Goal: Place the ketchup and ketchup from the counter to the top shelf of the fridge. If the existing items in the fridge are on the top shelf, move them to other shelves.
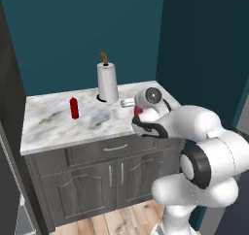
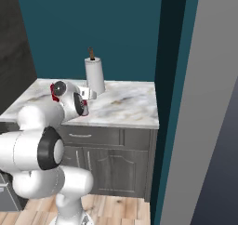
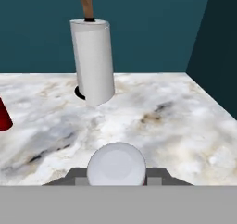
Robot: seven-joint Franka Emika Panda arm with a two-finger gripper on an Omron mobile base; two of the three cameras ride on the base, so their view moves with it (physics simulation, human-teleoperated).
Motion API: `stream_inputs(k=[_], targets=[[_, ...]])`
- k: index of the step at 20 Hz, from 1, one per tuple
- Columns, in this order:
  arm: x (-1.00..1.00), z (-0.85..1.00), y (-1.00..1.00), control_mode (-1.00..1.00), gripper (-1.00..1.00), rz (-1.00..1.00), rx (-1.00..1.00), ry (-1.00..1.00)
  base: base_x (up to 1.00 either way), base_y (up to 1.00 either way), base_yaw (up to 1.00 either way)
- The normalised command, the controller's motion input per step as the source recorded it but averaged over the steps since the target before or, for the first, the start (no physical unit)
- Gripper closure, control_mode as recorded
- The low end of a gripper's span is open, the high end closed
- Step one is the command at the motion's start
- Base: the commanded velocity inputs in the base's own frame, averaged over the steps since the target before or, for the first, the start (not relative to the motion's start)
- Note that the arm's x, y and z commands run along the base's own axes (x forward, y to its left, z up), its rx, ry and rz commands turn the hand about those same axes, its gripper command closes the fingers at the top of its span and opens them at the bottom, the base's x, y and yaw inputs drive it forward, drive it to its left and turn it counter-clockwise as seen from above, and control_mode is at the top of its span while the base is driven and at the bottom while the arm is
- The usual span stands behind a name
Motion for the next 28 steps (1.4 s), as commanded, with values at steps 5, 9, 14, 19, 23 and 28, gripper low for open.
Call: stream_inputs(k=[5, 9, 14, 19, 23, 28], targets=[[-1.0, 1.0, 0.0, -1.0, 1.0, -0.01, 0.0, 0.0, 0.0, 0.0, 0.0], [-1.0, 1.0, 0.0, -1.0, 1.0, -0.05, 0.0, 0.02, 0.0, 0.0, 0.0], [-1.0, 1.0, 0.0, -1.0, 1.0, -0.05, 0.0, 0.06, 0.0, 0.0, 0.0], [-1.0, 0.92, 0.0, -1.0, 1.0, -0.01, 0.01, 0.11, 0.0, 0.0, 0.0], [-0.79, 0.57, 0.0, -1.0, 1.0, 0.0, 0.02, 0.1, 0.0, 0.0, 0.0], [-0.79, 0.06, 0.0, -1.0, 1.0, 0.0, 0.0, -0.02, 0.0, 0.0, 0.0]])
